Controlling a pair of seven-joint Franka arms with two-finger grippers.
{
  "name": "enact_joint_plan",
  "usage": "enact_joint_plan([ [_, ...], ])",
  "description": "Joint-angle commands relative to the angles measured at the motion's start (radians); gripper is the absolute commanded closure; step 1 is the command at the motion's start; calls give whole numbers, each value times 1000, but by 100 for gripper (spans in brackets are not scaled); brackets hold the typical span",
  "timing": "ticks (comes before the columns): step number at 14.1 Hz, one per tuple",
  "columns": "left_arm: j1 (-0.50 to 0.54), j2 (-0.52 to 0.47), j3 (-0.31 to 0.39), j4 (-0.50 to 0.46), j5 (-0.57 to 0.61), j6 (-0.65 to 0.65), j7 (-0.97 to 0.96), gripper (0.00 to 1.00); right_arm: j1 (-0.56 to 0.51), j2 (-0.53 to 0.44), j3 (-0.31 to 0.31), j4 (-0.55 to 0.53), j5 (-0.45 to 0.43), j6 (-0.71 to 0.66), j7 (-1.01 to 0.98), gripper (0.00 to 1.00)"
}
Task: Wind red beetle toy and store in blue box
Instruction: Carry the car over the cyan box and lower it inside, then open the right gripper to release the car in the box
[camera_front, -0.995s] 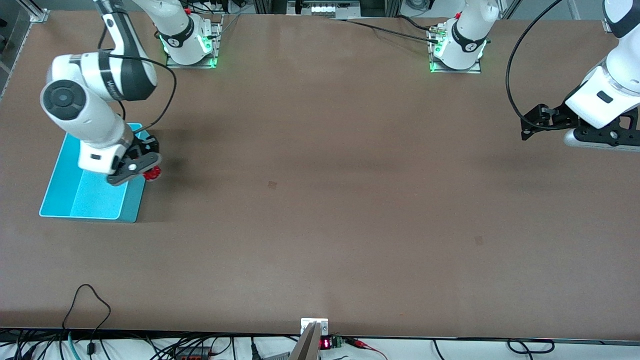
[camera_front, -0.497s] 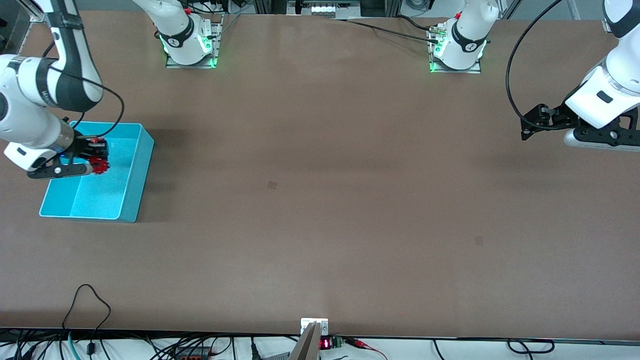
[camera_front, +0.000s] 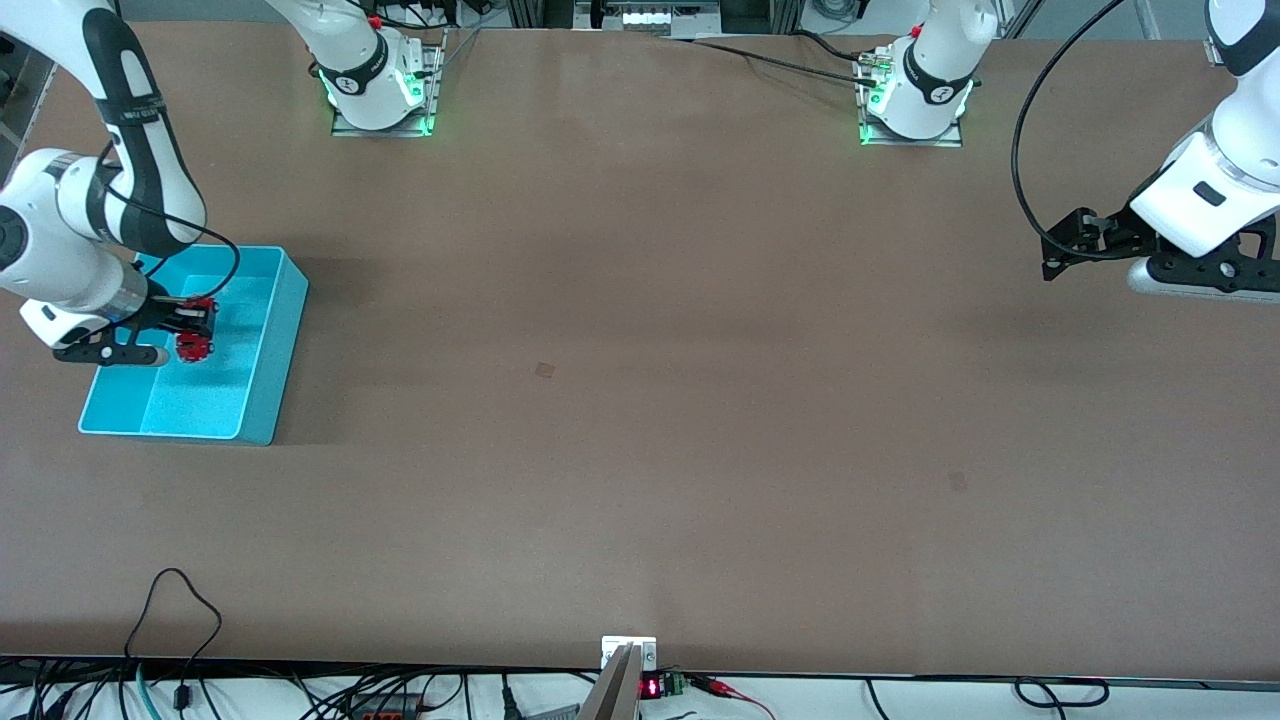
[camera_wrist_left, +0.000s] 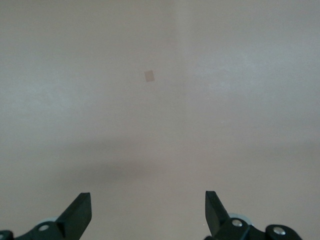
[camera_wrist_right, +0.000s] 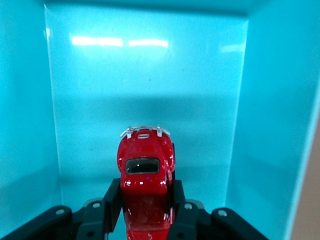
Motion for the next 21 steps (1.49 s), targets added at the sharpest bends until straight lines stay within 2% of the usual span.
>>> enact_joint_plan([
  [1, -6, -8, 5, 13, -9, -20, 1, 0, -8, 0, 2, -30, 45, 12, 6, 100],
  [8, -6, -6, 5, 13, -9, -20, 1, 0, -29, 49, 2, -60, 48, 12, -8, 97],
  [9, -6, -6, 5, 13, -9, -20, 1, 0, -29, 49, 2, -60, 48, 11, -6, 84],
  [10, -6, -6, 5, 13, -9, -20, 1, 0, -29, 50, 2, -60, 48, 6, -5, 51],
  [12, -6, -5, 5, 13, -9, -18, 1, 0, -29, 49, 2, -60, 48, 0, -9, 0],
  [17, -12, -6, 3, 14, -7, -18, -7, 0, -21, -11, 14, -13, 43, -69, -14, 0],
  [21, -13, 3, 3, 25, -7, -20, -7, 0, -22, -92, 54, 145, 46, -291, -18, 0],
])
